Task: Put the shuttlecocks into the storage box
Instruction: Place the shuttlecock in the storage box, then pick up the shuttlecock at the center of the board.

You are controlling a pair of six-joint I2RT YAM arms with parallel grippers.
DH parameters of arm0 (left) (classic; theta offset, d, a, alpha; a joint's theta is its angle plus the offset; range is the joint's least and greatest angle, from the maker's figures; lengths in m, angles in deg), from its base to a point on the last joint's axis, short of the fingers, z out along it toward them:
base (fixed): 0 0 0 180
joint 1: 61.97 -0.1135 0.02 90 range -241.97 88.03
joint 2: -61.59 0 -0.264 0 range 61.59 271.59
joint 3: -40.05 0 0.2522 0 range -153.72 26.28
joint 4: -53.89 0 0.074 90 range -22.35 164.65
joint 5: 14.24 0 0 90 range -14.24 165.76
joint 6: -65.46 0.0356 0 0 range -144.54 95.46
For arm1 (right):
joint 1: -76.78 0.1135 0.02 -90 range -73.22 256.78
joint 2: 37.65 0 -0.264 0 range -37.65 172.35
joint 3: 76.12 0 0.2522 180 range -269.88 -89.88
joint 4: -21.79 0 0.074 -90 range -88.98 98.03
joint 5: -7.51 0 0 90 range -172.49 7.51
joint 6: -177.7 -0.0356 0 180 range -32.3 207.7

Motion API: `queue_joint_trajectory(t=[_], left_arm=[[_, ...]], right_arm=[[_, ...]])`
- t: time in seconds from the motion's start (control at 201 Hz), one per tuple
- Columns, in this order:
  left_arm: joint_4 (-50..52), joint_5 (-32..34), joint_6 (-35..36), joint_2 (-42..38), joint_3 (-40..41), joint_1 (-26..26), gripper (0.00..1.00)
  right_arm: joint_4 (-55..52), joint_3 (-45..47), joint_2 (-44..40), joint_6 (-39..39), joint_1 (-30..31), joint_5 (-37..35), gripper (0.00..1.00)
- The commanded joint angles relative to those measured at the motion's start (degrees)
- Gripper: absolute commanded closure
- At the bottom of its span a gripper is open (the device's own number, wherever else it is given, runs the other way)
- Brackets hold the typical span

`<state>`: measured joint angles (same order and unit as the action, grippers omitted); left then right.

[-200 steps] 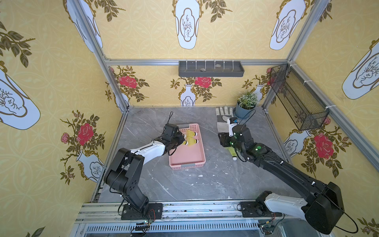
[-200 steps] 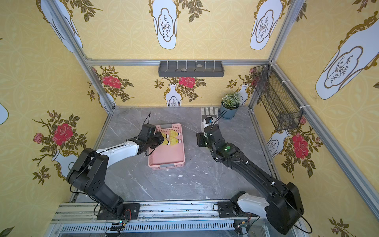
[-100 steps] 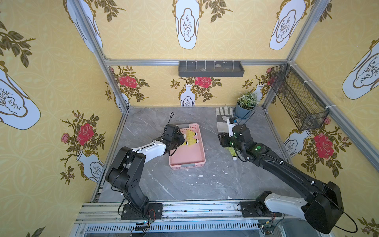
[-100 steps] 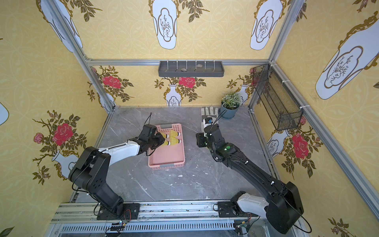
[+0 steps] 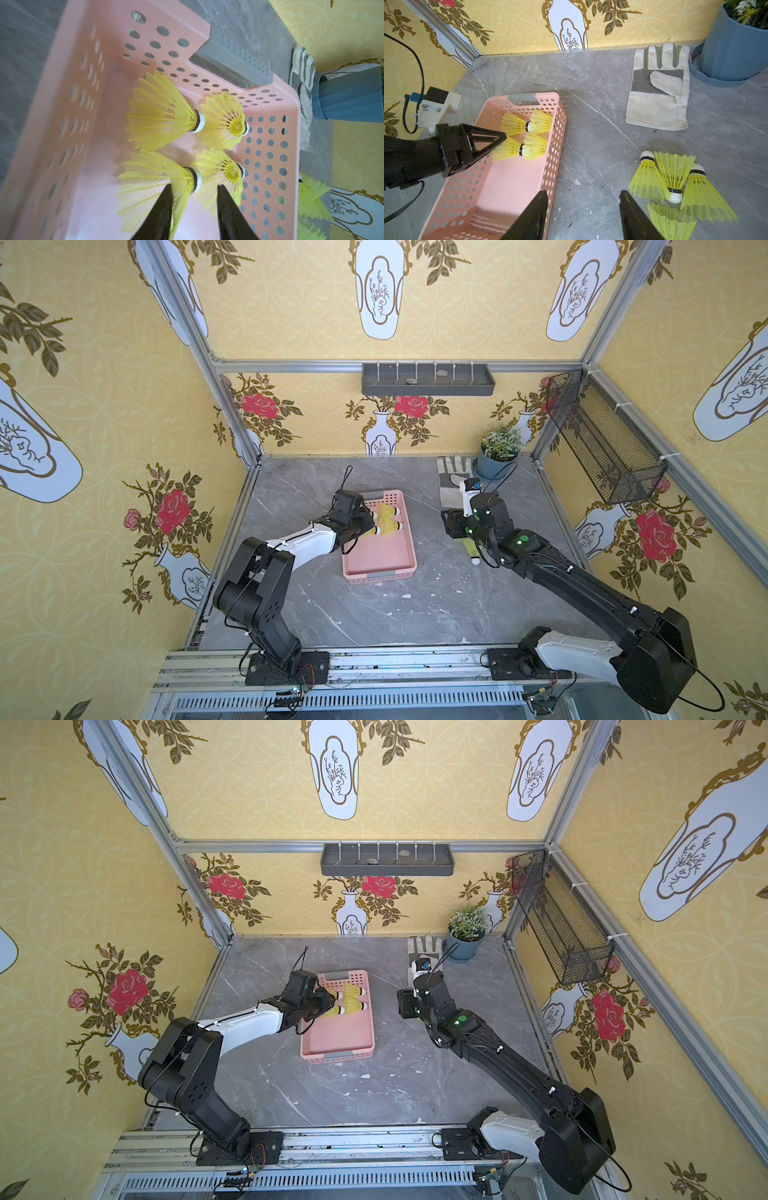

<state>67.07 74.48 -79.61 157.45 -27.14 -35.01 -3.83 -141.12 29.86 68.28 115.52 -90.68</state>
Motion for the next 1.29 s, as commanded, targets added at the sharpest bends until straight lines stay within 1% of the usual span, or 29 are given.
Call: queue_joint_trajectory(t=[0.0, 0.428, 0.637, 0.762, 0.906, 1.031, 1.085, 1.145, 1.29], left_arm=[[1.68, 1.71, 1.41, -0.15, -0.45, 0.02, 0.58], [3.75, 3.46, 3.02, -1.25, -1.33, 0.02, 0.49], [6.16, 6.03, 5.01, -4.37, -1.90, 0.02, 0.42], [7.96, 7.73, 6.57, -7.55, -2.29, 0.02, 0.37], [11.60, 9.86, 10.47, -12.97, -2.91, -0.07, 0.33], [15.18, 10.59, 15.48, -18.64, -3.43, -0.07, 0.28], [16.67, 9.90, 19.82, -21.13, -3.67, -0.31, 0.28], [19.43, 9.75, 22.41, -23.80, -4.05, -0.55, 0.26], [25.31, 6.73, 28.53, -29.51, -4.70, -1.47, 0.25]], right_arm=[[1.55, -0.17, 0.21, -0.07, 0.02, -0.68, 0.43], [1.00, -0.13, 0.34, -0.51, 0.02, -1.17, 0.42], [-1.37, -0.83, 0.85, -1.35, 0.08, -4.48, 0.42], [-2.79, -1.40, 1.55, -2.10, 0.03, -5.40, 0.41], [-4.33, -1.67, 1.92, -2.63, 0.02, -6.45, 0.41], [-6.64, -1.59, 1.68, -3.13, -0.10, -8.10, 0.41], [-7.82, -1.38, 1.43, -3.57, -0.24, -8.81, 0.41], [-8.99, -0.75, 1.03, -4.28, -0.71, -9.11, 0.40], [-10.34, 1.98, -0.60, -6.71, -1.53, -8.60, 0.40]])
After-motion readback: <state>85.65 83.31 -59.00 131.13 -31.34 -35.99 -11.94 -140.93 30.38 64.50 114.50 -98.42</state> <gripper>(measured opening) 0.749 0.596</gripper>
